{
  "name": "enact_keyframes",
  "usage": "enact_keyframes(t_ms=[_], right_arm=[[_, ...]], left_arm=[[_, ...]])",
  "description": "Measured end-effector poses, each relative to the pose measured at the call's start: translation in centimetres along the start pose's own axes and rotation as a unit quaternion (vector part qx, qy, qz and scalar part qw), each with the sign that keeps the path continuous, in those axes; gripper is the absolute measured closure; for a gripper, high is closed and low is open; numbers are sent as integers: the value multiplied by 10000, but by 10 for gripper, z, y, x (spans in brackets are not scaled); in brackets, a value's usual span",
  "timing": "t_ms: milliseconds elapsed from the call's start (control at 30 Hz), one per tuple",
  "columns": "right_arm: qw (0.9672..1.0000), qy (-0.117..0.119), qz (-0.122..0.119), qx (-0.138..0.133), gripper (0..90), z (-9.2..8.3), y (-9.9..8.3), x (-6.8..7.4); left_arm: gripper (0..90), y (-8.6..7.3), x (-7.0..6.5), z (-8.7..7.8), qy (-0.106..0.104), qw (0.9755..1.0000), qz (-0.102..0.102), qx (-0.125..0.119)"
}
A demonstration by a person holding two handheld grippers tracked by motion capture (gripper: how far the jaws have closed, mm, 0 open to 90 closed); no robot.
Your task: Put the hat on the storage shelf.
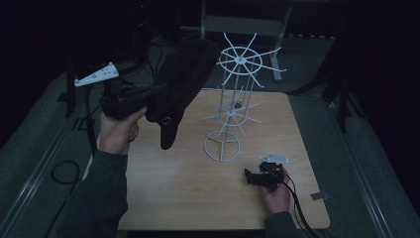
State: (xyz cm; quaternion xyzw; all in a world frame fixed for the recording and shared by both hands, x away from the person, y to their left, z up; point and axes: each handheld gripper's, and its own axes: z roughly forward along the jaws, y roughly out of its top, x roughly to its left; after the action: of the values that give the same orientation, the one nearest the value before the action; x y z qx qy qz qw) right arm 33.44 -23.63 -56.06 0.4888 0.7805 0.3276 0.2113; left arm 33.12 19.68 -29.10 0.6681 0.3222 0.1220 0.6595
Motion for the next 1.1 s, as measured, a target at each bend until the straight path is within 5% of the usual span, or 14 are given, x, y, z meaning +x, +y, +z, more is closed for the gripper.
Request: enact_keyframes(t_ms=[700,1100], right_arm=[[10000,0,4,0,113,0,0,0],[10000,-2,4,4,113,0,0,0]], left_arm=[[805,-11,-2,25,-8,9983,54,579],[786,-15,-2,33,-9,9977,25,679]])
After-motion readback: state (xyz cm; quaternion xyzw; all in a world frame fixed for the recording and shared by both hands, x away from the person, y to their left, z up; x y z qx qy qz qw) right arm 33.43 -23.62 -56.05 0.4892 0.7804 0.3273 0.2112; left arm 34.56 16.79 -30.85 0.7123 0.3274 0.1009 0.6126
